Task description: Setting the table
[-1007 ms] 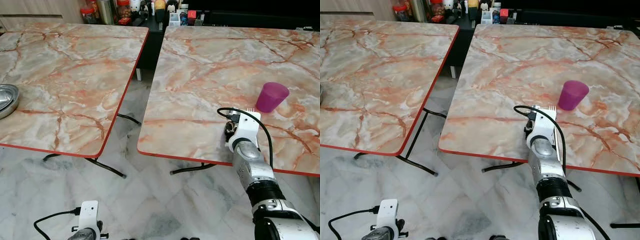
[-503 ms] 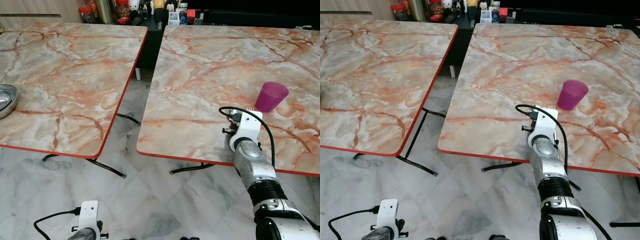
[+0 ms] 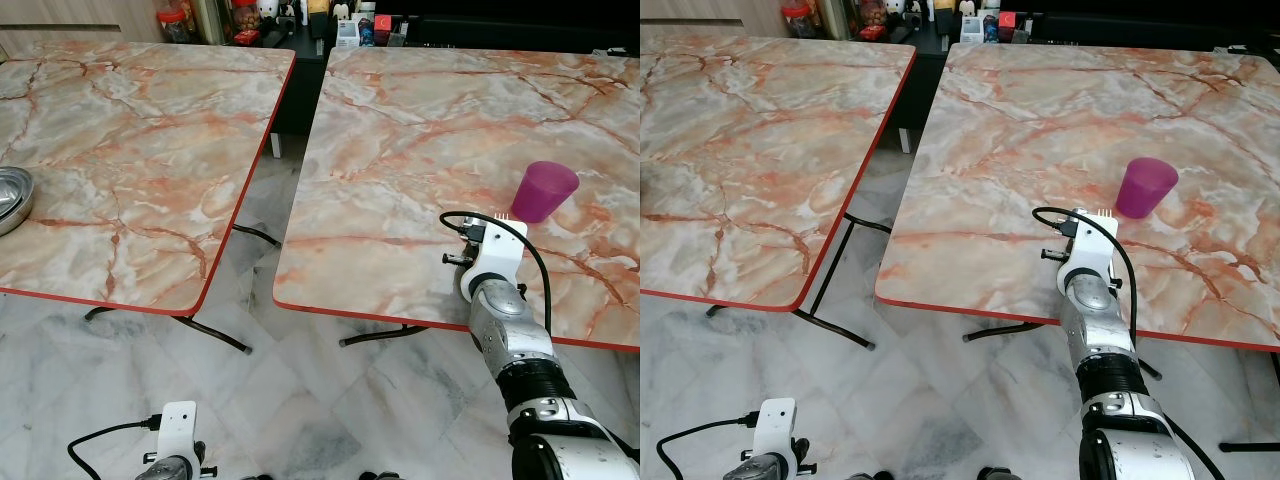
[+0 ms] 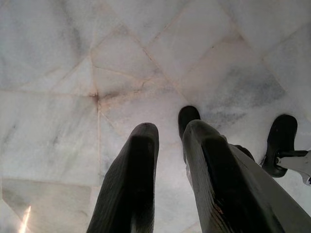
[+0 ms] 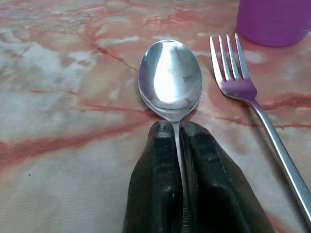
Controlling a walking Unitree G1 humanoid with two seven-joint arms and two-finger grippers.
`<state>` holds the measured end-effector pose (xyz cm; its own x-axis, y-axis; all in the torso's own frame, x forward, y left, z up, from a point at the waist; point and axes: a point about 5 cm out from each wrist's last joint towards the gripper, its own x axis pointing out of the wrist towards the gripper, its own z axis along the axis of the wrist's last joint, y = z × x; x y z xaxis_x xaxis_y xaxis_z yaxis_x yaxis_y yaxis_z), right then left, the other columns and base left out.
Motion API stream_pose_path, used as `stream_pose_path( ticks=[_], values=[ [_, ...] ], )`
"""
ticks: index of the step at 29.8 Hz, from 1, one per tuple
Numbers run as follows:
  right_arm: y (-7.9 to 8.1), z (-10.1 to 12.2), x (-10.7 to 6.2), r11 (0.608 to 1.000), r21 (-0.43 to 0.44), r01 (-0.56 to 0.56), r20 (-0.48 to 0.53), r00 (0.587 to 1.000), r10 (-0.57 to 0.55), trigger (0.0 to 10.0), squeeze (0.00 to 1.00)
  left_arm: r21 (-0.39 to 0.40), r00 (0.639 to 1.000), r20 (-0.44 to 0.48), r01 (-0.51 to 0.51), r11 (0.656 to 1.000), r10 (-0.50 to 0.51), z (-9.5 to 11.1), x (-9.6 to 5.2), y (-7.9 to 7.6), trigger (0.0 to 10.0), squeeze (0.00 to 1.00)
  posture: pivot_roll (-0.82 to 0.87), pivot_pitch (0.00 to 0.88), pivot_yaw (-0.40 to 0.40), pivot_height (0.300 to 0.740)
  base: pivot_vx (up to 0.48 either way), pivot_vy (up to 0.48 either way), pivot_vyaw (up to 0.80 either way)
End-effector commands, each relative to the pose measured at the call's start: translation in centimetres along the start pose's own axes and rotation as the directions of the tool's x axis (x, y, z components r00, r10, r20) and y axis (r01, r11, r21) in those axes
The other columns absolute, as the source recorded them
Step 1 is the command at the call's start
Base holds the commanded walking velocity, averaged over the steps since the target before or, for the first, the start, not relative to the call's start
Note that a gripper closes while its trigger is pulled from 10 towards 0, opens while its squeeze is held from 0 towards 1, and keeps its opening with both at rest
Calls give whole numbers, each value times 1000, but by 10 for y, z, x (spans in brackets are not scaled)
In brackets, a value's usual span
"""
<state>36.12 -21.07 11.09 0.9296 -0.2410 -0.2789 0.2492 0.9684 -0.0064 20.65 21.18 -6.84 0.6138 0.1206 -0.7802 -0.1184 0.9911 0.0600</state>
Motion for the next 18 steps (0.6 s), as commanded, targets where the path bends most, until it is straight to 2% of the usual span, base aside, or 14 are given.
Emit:
stream_pose_path(
  ticks=[1,3,4,5,6,12,18],
  values=[
    [-2,5,-1,1000,23,-1,29,1000,0,0,0,8,1000,-24,-10,1000,10,-5,-1,4,10000,0,-14,163,18,740,0,0,0],
    [5,20,-2,999,5,-40,118,992,39,0,0,2,1000,-21,-20,1000,20,-5,-1,4,10000,0,-15,163,19,740,0,0,0],
    [5,20,-2,999,5,-40,118,992,39,0,0,2,1000,-21,-20,1000,20,-5,-1,4,10000,0,-15,163,19,740,0,0,0],
    [8,26,-4,999,4,-49,153,987,48,9216,0,3,1000,-19,-25,1000,25,-5,-1,5,10000,0,-15,163,19,740,0,0,0],
    [10,28,-4,998,8,-56,167,984,54,10000,0,2,999,-19,-28,1000,28,-5,-1,5,10000,0,-17,158,20,740,0,0,0],
    [22,46,-11,992,-20,-124,293,948,124,10000,0,-22,998,-17,-54,998,54,-7,-1,6,10000,0,-14,145,18,740,0,0,0],
    [27,54,-15,987,-52,-151,352,922,160,10000,0,-38,998,-25,-58,998,57,-9,-2,6,10000,0,-13,137,18,740,0,0,0]
  ],
)
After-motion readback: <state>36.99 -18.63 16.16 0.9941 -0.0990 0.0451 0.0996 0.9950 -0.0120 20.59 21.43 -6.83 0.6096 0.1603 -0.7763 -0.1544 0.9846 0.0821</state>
